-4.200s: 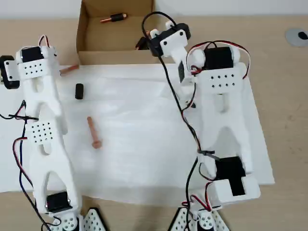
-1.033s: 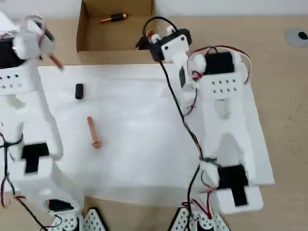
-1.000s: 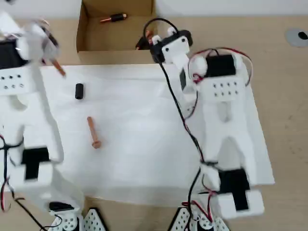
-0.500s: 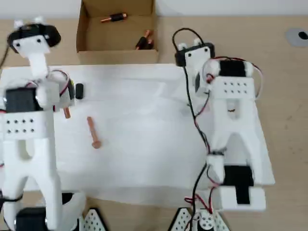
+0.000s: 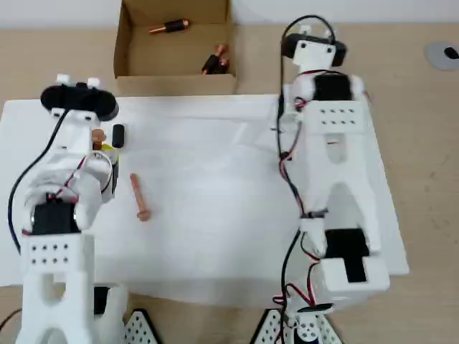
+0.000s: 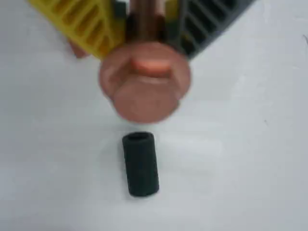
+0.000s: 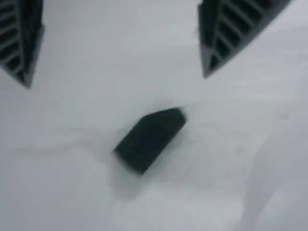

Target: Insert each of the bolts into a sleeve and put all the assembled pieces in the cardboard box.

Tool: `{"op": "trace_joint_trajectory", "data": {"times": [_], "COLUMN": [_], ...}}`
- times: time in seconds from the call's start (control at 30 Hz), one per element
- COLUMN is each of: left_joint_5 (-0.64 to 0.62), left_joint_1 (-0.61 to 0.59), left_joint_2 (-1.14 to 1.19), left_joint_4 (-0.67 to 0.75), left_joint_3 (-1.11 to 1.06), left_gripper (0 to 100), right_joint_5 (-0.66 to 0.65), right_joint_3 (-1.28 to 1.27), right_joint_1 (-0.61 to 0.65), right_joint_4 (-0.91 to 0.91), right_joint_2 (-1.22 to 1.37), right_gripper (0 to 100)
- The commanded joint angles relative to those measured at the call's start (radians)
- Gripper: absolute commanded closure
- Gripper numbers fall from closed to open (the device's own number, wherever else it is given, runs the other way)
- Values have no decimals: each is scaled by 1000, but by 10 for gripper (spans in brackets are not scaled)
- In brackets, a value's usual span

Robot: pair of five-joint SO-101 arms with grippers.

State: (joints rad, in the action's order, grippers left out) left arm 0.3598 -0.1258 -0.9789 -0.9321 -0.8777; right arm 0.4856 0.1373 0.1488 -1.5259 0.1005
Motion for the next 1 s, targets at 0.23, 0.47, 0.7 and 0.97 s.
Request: {"op": "trace_joint_trajectory", "data": {"times": [0.23,0.47,0.7,0.97], "left_joint_5": [-63,-63,-61,-64], "left_joint_1": [11,11,11,11], "left_joint_2": [-226,-352,-464,-496], "left_joint_4": [95,121,114,110], "left_joint_3": [-107,-178,-226,-238], "left_gripper": [992,993,993,994], "right_joint_5": [34,78,146,186], "right_joint_3": [-16,-16,90,223], "right_joint_1": [73,-35,-107,48], "right_joint_4": [141,149,-8,-81], "right_joint_2": [131,136,131,131], "right_gripper": [731,731,731,731]}}
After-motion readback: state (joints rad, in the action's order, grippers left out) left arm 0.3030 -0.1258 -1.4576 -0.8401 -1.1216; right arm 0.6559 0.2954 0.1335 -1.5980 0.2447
